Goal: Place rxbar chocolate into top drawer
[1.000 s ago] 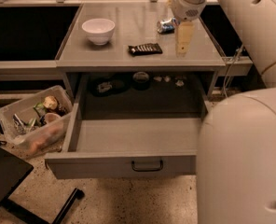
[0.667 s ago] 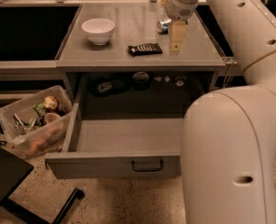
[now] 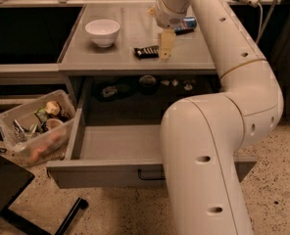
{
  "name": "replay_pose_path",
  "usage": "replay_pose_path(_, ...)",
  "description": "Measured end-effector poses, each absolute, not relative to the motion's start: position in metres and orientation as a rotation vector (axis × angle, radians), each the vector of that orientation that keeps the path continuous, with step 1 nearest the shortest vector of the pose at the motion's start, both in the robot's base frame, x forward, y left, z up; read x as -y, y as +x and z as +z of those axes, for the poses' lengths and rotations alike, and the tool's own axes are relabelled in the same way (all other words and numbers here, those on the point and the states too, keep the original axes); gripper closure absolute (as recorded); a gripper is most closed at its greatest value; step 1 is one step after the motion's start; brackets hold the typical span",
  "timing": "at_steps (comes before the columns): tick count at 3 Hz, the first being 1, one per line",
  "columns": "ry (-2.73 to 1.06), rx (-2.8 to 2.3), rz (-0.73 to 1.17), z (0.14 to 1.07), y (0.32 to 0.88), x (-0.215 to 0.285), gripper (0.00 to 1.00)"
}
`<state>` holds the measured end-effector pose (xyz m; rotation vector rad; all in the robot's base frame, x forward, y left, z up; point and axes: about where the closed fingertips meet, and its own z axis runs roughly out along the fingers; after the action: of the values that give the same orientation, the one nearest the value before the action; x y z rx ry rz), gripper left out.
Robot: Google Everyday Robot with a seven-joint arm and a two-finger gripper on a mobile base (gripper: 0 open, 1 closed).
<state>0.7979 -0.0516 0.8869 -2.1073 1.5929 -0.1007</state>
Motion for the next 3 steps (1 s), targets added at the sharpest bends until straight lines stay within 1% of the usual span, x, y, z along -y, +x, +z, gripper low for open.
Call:
replay_pose_path(1,-2.095,-1.591,-0.098,0.881,0.803,0.049,0.00)
replay_pose_path(2,-2.065,-1.595,-0.025,0.860,0.810,0.046,0.00)
replay_pose_path(3,-2.087,-1.628,0.073,0.836,0.807,0.025,0.00)
